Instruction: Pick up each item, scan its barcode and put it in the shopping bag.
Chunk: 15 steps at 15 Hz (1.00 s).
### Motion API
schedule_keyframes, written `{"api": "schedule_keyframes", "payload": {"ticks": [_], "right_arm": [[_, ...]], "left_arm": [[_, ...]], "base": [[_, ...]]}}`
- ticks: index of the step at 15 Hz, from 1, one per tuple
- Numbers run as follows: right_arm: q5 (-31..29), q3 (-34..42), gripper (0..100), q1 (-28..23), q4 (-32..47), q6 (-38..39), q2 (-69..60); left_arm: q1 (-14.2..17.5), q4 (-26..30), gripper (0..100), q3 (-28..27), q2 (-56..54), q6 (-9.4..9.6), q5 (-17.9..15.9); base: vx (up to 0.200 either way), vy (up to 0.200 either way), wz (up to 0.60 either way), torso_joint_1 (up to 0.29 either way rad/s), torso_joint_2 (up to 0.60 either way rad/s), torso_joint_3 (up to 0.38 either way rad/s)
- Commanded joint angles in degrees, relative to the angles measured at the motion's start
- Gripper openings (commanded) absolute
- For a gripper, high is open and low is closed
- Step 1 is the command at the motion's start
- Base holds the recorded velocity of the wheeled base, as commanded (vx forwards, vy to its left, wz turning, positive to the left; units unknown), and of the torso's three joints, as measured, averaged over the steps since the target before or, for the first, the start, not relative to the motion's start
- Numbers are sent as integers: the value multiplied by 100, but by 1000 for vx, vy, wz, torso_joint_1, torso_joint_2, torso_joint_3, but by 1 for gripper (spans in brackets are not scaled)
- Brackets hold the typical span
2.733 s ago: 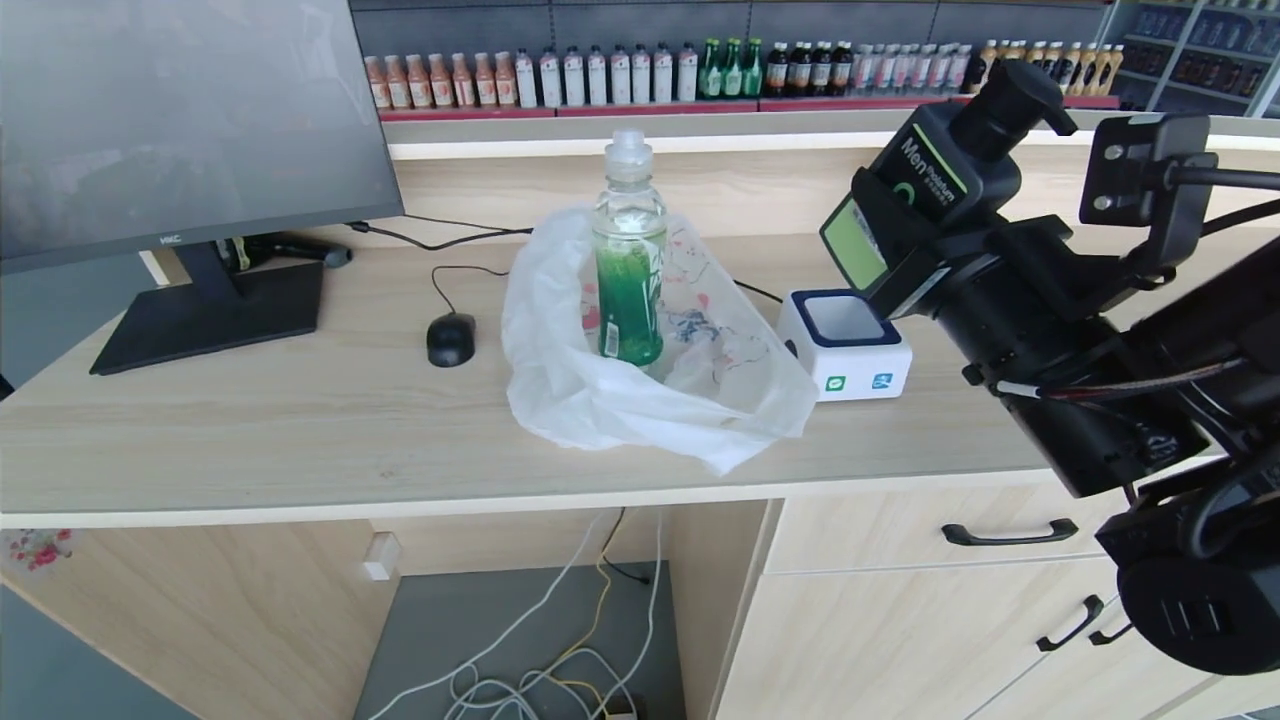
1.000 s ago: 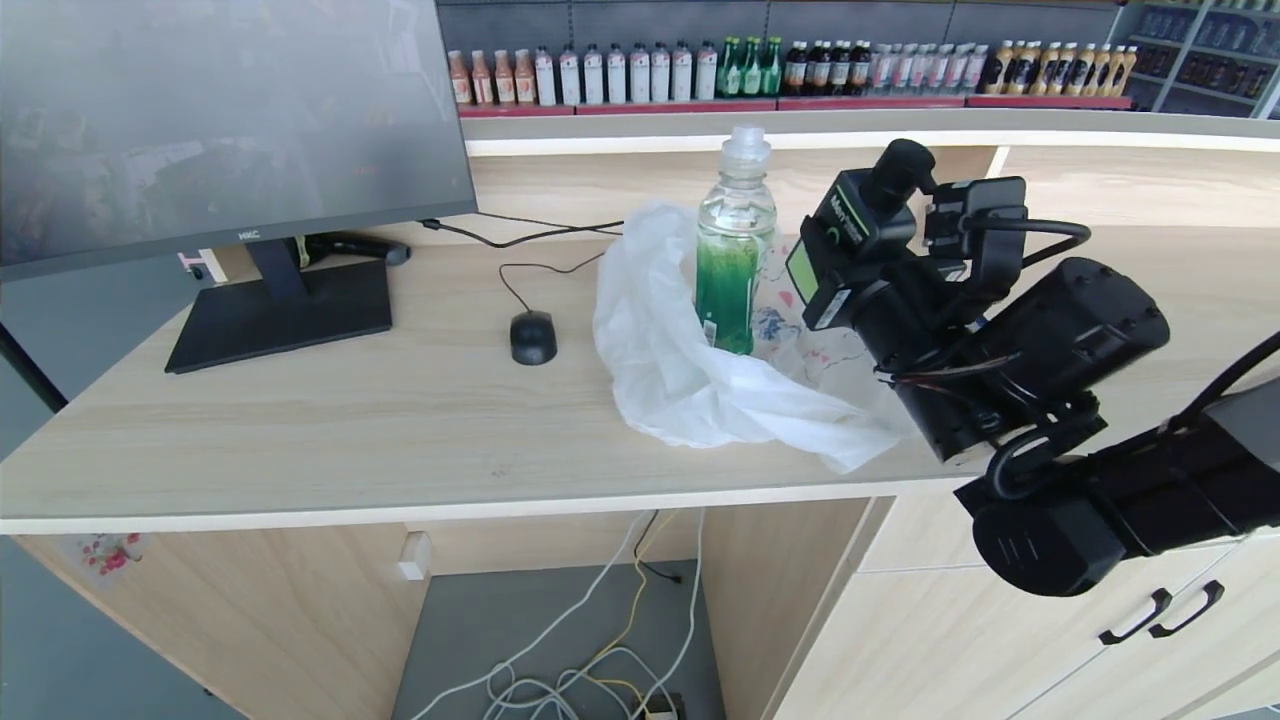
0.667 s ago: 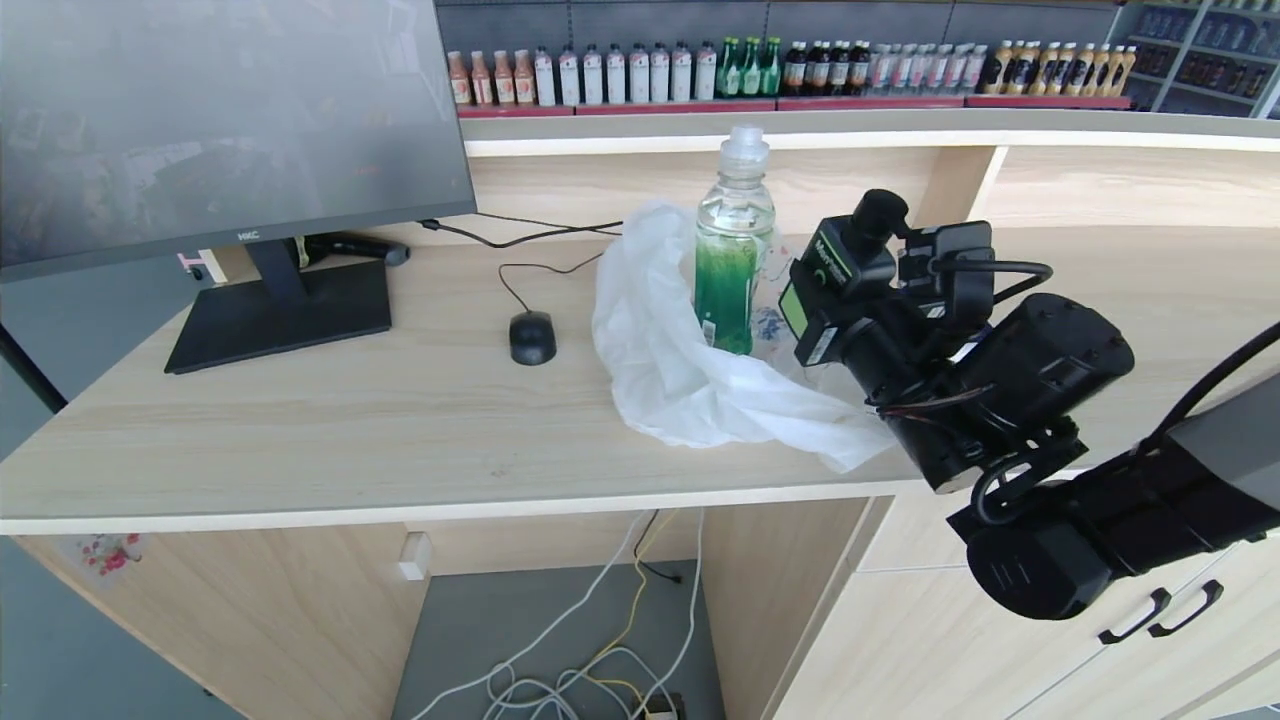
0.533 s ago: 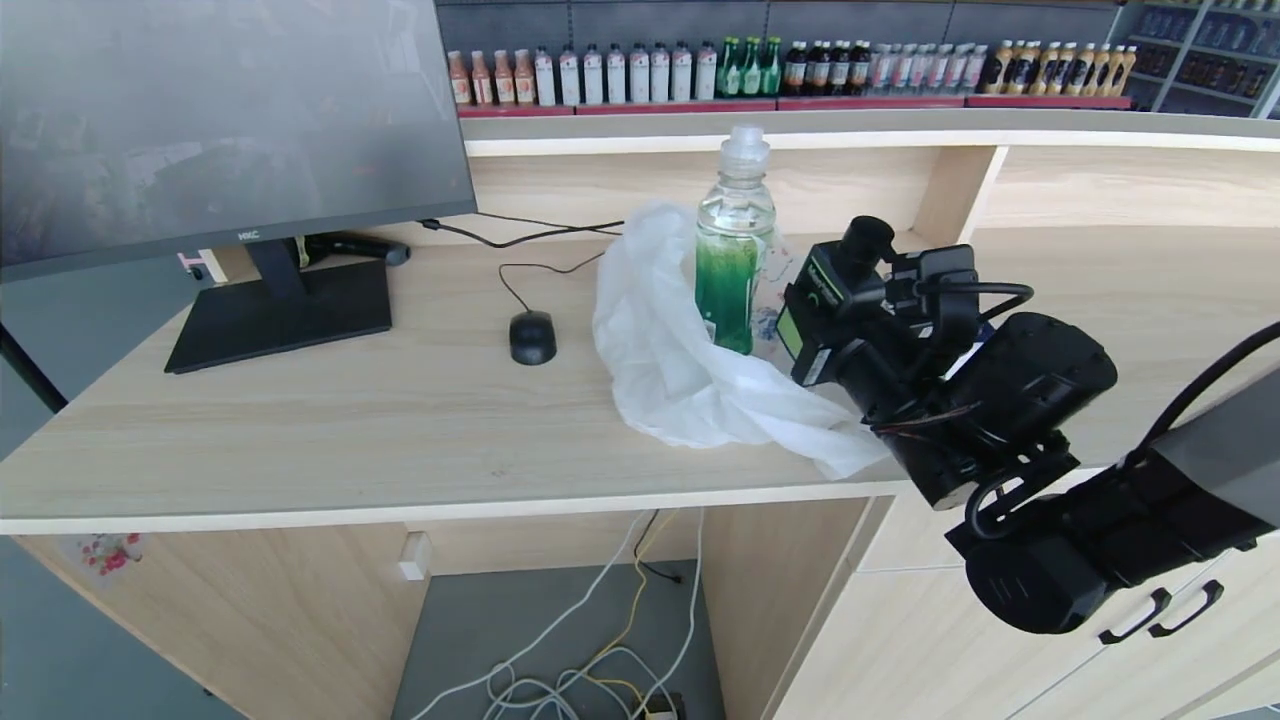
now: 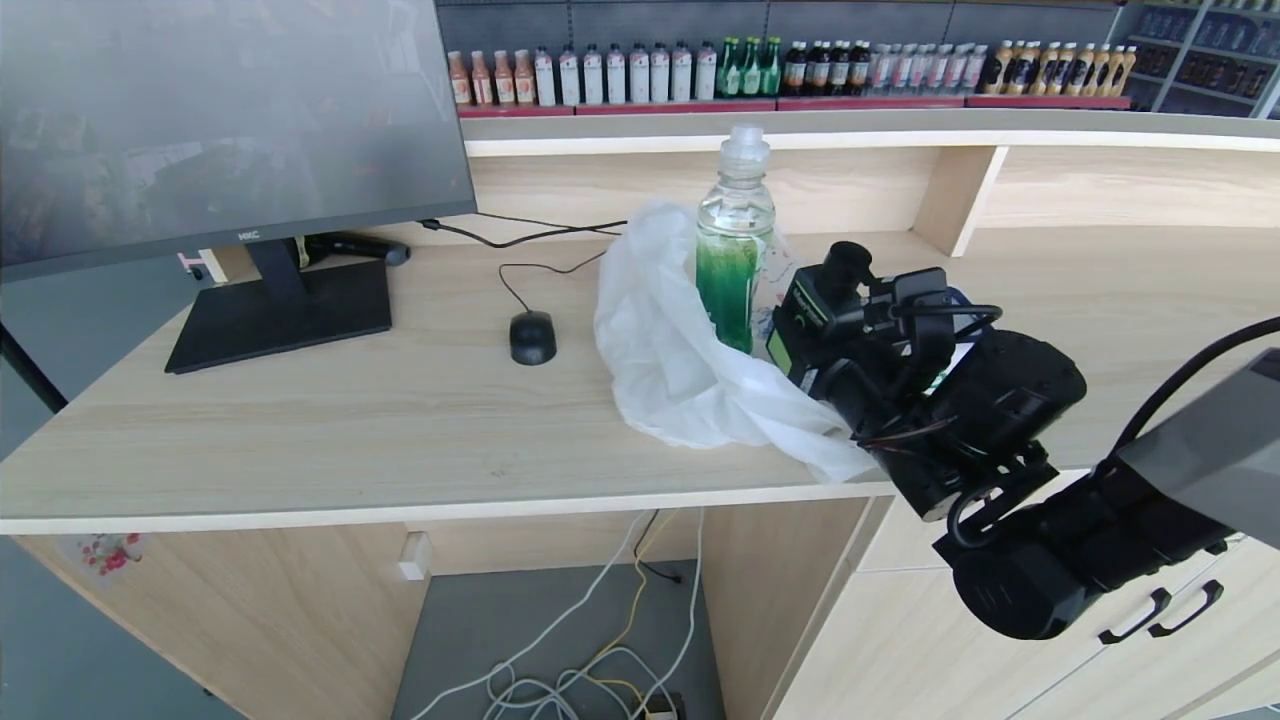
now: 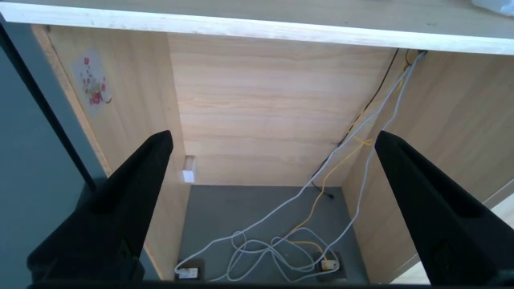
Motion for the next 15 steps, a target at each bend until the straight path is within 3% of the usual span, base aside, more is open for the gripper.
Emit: {"api": "schedule_keyframes", "payload": {"ticks": [1,15], "right_arm": [[23,46,0,-1,-3,-12,82],[322,90,0,-124,-12,5,372]], "left_arm": [[5,0,100,0,0,-2,0],[-4,0,100,0,0,-2,0]], "base": [[0,0,0,0,0,0],[0,0,0,0,0,0]]}}
